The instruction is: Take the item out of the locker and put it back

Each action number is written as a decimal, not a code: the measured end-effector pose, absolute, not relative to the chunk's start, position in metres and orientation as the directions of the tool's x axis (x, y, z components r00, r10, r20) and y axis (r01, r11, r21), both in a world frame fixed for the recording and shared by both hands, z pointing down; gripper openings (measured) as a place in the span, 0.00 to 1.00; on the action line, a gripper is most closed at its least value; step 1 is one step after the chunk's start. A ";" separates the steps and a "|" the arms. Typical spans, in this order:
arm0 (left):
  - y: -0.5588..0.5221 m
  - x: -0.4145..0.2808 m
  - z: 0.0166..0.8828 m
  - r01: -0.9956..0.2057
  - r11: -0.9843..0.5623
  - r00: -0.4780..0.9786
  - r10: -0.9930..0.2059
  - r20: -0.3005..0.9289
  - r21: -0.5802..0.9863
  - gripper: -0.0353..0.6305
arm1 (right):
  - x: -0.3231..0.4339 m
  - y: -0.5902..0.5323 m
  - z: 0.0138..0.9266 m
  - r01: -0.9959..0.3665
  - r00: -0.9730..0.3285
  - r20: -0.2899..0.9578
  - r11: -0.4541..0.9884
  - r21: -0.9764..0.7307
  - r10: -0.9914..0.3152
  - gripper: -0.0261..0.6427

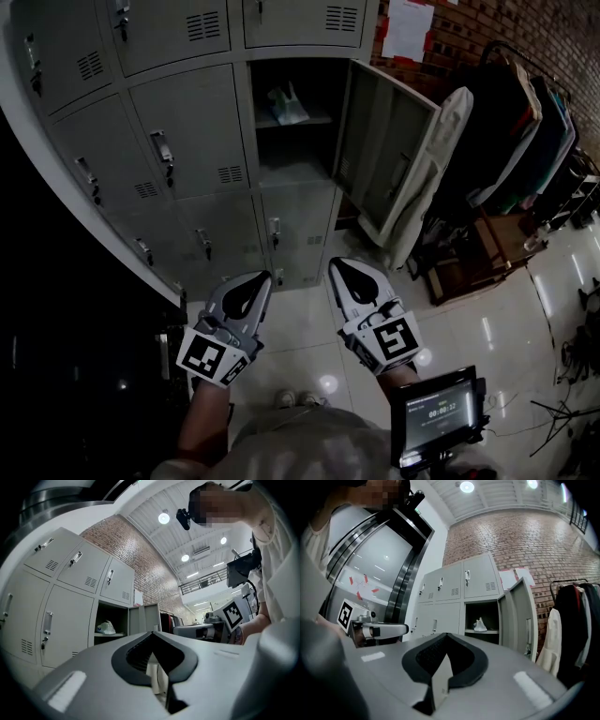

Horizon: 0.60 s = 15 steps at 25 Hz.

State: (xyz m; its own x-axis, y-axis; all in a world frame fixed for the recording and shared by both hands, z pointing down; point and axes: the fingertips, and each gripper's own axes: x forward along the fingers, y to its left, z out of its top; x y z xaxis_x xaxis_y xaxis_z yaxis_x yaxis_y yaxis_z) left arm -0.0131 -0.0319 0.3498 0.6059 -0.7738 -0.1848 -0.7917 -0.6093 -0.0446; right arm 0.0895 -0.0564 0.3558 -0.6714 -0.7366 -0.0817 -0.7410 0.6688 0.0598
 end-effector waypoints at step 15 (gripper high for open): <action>-0.045 -0.012 0.350 -0.783 -0.618 0.619 -0.765 -0.178 -0.067 0.06 | 0.080 -0.067 0.355 -0.736 -0.677 -0.068 0.673 0.068 -0.733 0.04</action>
State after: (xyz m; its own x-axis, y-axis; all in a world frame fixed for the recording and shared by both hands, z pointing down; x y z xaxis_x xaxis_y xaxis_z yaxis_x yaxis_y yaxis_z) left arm -0.0125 -0.0451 0.3503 0.6188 -0.7650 -0.1784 -0.7833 -0.6180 -0.0673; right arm 0.0796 -0.0670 0.3552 -0.6766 -0.7332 -0.0679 -0.7363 0.6732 0.0683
